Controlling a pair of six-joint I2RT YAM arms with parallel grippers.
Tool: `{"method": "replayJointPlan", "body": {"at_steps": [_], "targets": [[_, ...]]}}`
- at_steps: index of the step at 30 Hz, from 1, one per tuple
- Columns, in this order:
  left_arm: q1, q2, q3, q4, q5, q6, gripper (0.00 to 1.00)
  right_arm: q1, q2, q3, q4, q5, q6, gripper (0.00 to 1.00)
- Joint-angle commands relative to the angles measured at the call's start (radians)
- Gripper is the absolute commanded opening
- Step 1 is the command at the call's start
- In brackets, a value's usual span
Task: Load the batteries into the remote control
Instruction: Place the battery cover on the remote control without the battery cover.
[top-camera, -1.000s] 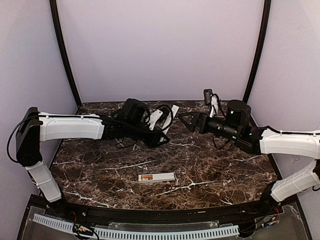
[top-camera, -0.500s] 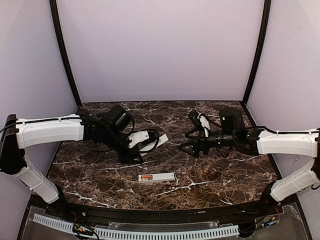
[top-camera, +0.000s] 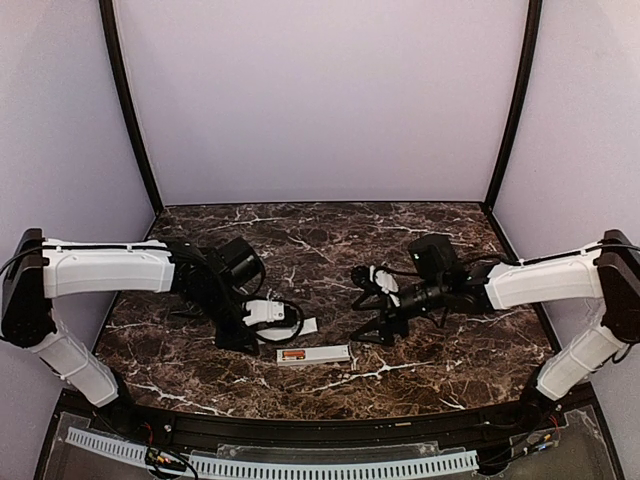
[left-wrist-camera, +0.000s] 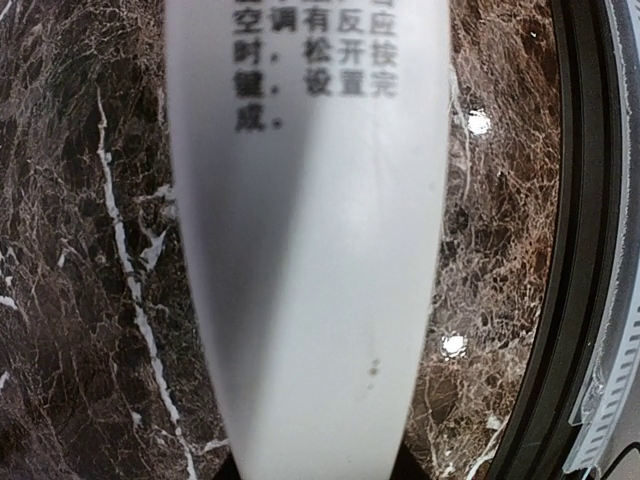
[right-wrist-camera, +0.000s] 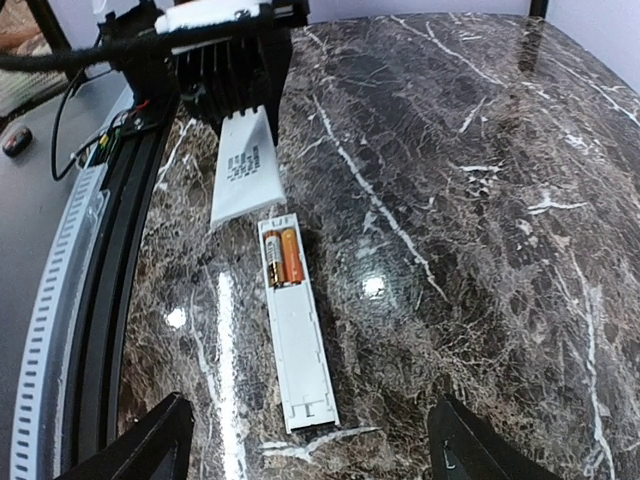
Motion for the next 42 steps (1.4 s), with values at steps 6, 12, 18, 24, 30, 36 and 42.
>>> {"method": "replayJointPlan", "body": {"at_steps": [6, 12, 18, 24, 30, 36, 42], "targets": [[-0.032, 0.102, -0.023, 0.015, -0.049, 0.082, 0.25, 0.043, 0.142, 0.077, 0.003, -0.061, -0.175, 0.76], [-0.049, 0.149, 0.002, 0.021, -0.061, 0.087, 0.26, 0.096, 0.246, 0.163, -0.034, 0.002, -0.235, 0.72], [-0.065, 0.182, 0.008, 0.036, -0.099, 0.104, 0.27, 0.111, 0.312, 0.215, -0.056, 0.001, -0.272, 0.68], [-0.069, 0.213, 0.023, 0.046, -0.113, 0.095, 0.27, 0.116, 0.328, 0.210, -0.070, 0.005, -0.279, 0.66], [-0.068, 0.241, 0.050, 0.039, -0.136, 0.085, 0.28, 0.129, 0.353, 0.219, -0.092, 0.018, -0.282, 0.66], [-0.071, 0.255, 0.064, 0.027, -0.144, 0.082, 0.29, 0.139, 0.386, 0.243, -0.099, 0.044, -0.276, 0.65], [-0.080, 0.262, 0.073, 0.016, -0.152, 0.081, 0.31, 0.148, 0.412, 0.260, -0.100, 0.076, -0.275, 0.62]]}}
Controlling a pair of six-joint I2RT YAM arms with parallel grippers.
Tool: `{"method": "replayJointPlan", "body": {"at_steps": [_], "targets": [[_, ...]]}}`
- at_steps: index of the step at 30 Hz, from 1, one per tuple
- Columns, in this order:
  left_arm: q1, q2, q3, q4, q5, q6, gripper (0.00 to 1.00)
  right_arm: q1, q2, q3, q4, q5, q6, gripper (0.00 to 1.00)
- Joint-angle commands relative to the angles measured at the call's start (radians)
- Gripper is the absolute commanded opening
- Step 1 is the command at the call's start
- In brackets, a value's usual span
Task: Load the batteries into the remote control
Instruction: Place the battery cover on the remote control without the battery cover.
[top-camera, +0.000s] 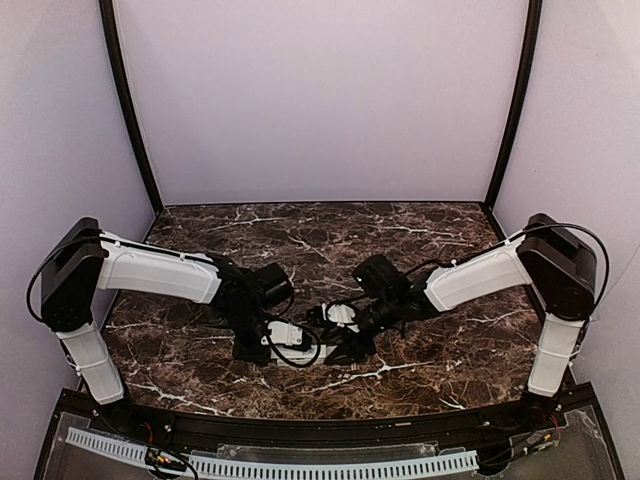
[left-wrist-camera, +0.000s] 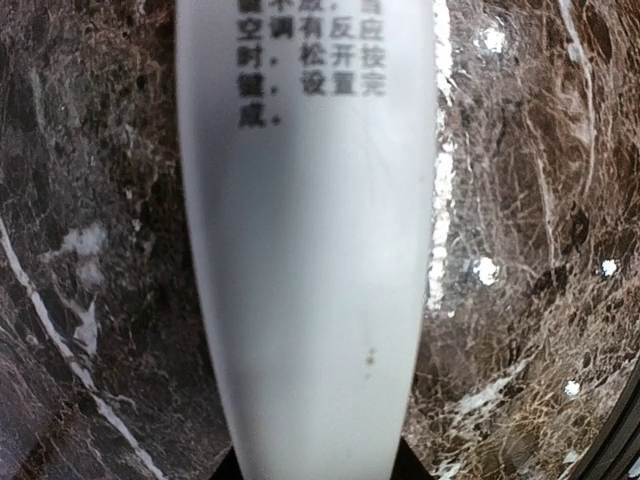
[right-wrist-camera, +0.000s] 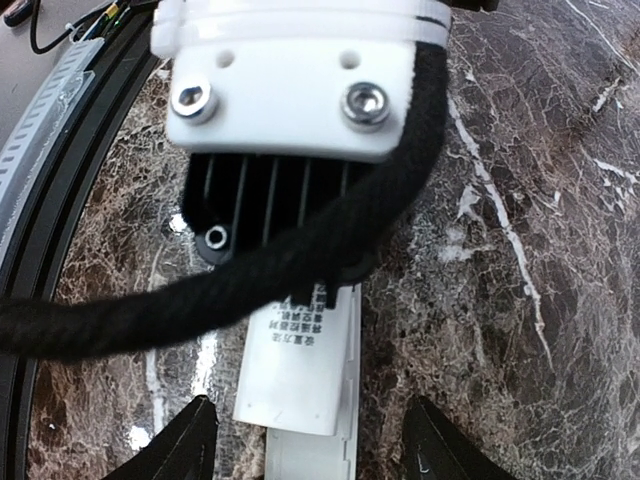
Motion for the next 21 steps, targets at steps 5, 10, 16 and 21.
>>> {"method": "replayJointPlan", "body": {"at_steps": [5, 10, 16, 21], "targets": [[-0.017, 0.023, 0.042, -0.043, -0.017, -0.008, 0.31, 0.018, 0.038, 0.036, -0.003, 0.032, -0.007, 0.59], [-0.018, 0.038, 0.054, -0.049, -0.021, -0.012, 0.31, 0.020, 0.038, 0.027, -0.003, 0.030, -0.007, 0.58], [-0.019, 0.038, 0.056, -0.044, -0.014, -0.023, 0.29, 0.023, 0.052, 0.026, -0.020, 0.048, -0.004, 0.55], [-0.018, 0.027, 0.057, -0.037, -0.005, -0.025, 0.27, 0.023, 0.056, 0.030, -0.031, 0.057, -0.004, 0.56]]}}
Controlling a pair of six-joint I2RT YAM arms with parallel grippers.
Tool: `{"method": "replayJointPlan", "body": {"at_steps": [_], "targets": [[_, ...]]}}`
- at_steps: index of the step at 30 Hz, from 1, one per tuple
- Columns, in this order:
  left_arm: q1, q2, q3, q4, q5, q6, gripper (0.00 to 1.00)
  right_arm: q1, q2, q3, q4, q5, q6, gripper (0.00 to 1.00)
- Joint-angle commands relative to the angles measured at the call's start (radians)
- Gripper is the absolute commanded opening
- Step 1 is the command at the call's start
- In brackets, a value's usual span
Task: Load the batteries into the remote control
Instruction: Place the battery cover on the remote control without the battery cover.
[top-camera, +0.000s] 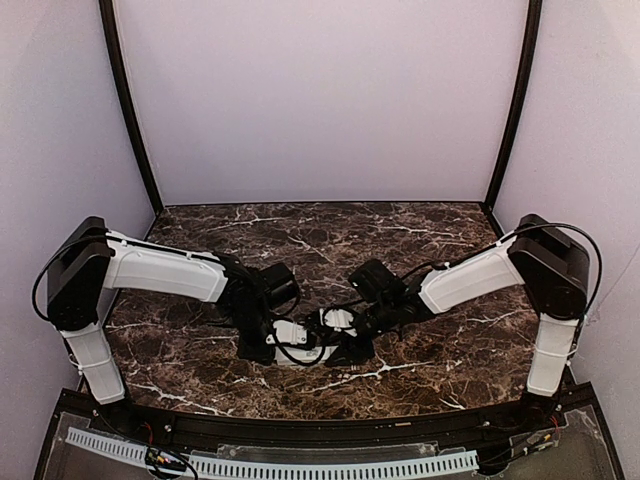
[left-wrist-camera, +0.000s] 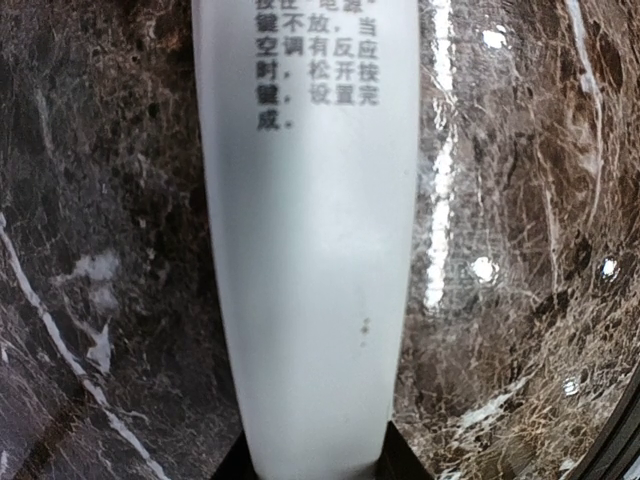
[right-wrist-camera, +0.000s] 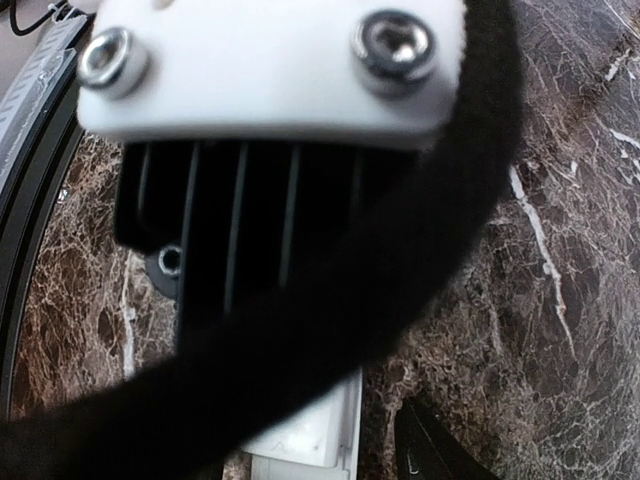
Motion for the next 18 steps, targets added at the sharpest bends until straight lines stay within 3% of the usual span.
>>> {"method": "replayJointPlan", "body": {"at_steps": [1, 11, 18], "targets": [[-0.006, -0.007, 0.012, -0.018, 0.007, -0.010, 0.26, 0.013, 0.018, 0.017, -0.016, 0.017, -0.005, 0.55], [-0.007, -0.025, 0.012, -0.009, 0.022, -0.009, 0.31, 0.015, 0.021, 0.018, -0.019, 0.028, -0.003, 0.43], [-0.006, -0.049, -0.016, 0.011, -0.001, -0.007, 0.44, 0.013, 0.021, 0.016, -0.023, 0.027, -0.002, 0.41]]}}
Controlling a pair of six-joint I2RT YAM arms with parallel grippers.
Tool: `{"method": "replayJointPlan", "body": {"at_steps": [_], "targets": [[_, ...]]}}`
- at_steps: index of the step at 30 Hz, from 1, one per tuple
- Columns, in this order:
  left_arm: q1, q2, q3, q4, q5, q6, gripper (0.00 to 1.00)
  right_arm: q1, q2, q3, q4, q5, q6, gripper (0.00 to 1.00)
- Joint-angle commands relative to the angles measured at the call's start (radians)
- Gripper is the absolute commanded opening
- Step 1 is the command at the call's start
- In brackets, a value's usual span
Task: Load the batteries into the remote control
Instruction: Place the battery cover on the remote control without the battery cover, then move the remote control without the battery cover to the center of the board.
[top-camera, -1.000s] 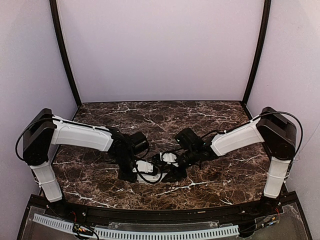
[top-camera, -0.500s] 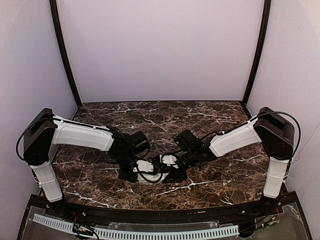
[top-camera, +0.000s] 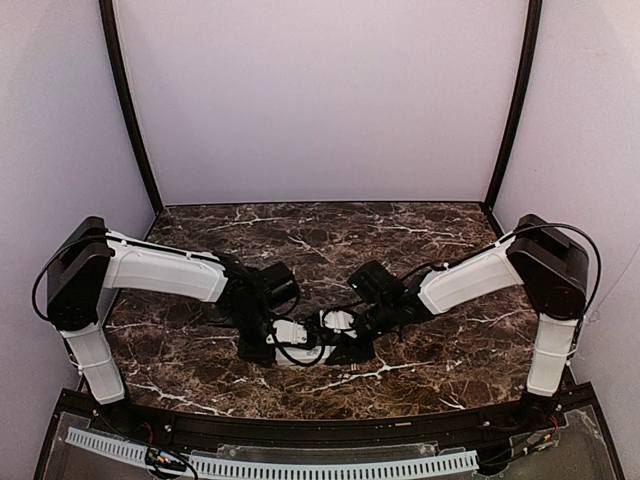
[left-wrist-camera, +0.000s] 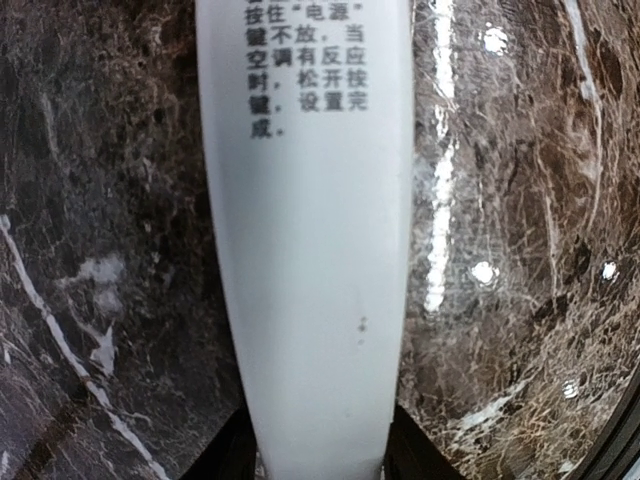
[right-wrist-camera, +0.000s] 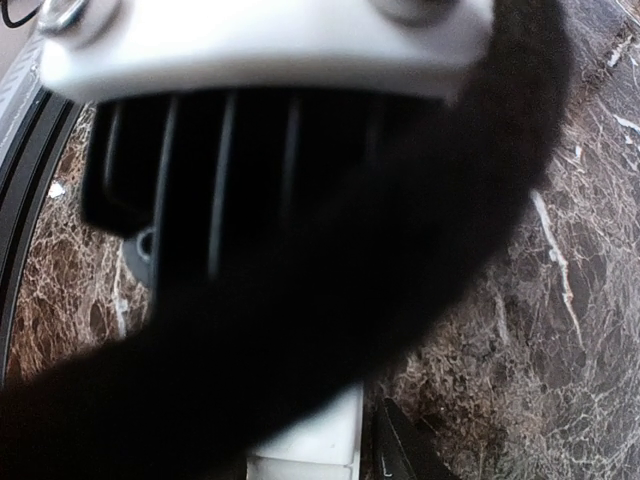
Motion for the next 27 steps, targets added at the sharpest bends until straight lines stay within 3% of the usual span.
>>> {"method": "replayJointPlan", "body": {"at_steps": [1, 17, 27], "targets": [[-0.006, -0.056, -0.020, 0.015, -0.011, 0.001, 0.45, 0.010, 0.016, 0.018, -0.009, 0.004, -0.003, 0.41], [-0.005, -0.175, -0.117, 0.060, -0.054, -0.007, 0.54, 0.008, 0.007, 0.008, -0.019, 0.014, 0.002, 0.39], [0.055, -0.382, -0.188, 0.185, -0.123, -0.100, 0.61, 0.007, 0.005, -0.014, -0.003, 0.029, 0.026, 0.34]]}}
